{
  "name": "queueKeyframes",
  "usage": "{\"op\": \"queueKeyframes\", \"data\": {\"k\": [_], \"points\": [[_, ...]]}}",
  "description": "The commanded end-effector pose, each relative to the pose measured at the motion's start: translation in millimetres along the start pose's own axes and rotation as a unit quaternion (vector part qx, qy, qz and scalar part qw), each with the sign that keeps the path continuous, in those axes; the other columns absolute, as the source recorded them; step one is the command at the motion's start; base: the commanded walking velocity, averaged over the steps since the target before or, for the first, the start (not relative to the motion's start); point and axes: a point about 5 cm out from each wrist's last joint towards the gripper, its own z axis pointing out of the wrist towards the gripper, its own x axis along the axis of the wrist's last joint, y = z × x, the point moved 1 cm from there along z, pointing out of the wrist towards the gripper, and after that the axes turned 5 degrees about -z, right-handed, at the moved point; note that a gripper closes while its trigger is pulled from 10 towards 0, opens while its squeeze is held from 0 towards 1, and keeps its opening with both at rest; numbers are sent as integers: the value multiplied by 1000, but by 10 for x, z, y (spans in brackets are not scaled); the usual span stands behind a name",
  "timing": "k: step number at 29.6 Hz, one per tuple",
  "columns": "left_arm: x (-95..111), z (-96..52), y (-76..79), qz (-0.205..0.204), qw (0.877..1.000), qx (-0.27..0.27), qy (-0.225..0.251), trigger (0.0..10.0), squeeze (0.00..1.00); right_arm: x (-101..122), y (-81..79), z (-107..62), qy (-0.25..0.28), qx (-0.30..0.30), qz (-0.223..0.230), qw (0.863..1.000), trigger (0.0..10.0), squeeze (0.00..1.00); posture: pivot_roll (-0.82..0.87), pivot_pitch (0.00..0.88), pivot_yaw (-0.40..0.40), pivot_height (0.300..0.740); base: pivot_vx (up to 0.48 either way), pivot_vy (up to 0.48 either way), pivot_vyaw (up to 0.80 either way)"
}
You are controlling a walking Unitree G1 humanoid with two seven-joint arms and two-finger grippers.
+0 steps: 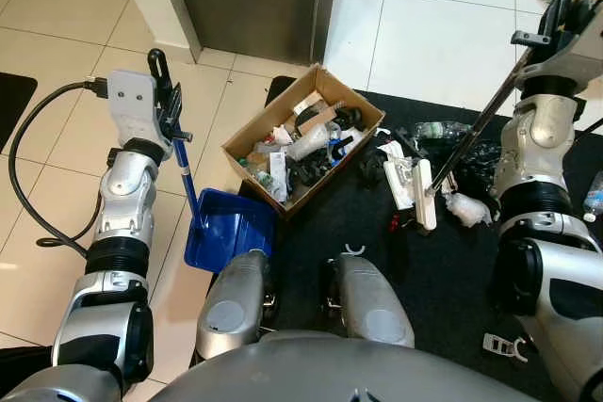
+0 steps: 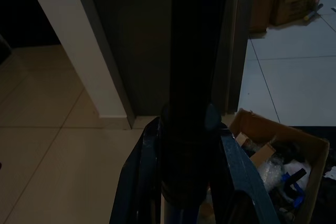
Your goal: Sweep floor
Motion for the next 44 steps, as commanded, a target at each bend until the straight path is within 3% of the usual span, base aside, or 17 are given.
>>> {"op": "queueKeyframes", "data": {"k": [1,12,18,26,29,38,42,44], "points": [[68,4,18,9,1000,-7,22,10000,0,43,2,15,15,-1,-1,1000,10000,0,86,10,41,740,0,0,0],[25,-28,141,2,1000,-25,15,10000,0,13,-42,-25,11,7,3,1000,10000,0,84,6,37,740,0,0,0],[49,-36,231,-3,999,-33,26,10000,0,-130,-265,-252,-11,50,17,999,10000,0,79,0,26,740,0,0,0],[43,-31,245,-5,999,-32,25,10000,0,-168,-395,-306,-19,69,27,997,10000,0,73,0,26,740,0,0,0],[37,-30,265,-6,999,-31,24,10000,0,-261,-532,-434,-40,92,29,995,10000,0,76,0,17,740,0,0,0],[-16,-51,284,-12,999,-23,19,10000,0,-404,-619,-610,-79,86,60,991,10000,0,77,0,13,740,0,0,0],[-82,-79,406,-24,999,-25,15,10000,0,-423,-873,-763,-91,113,83,986,10000,0,77,0,5,740,0,0,0],[-92,-84,448,-26,999,-27,15,10000,0,-422,-904,-779,-92,116,85,985,10000,0,78,0,2,740,0,0,0]]}}
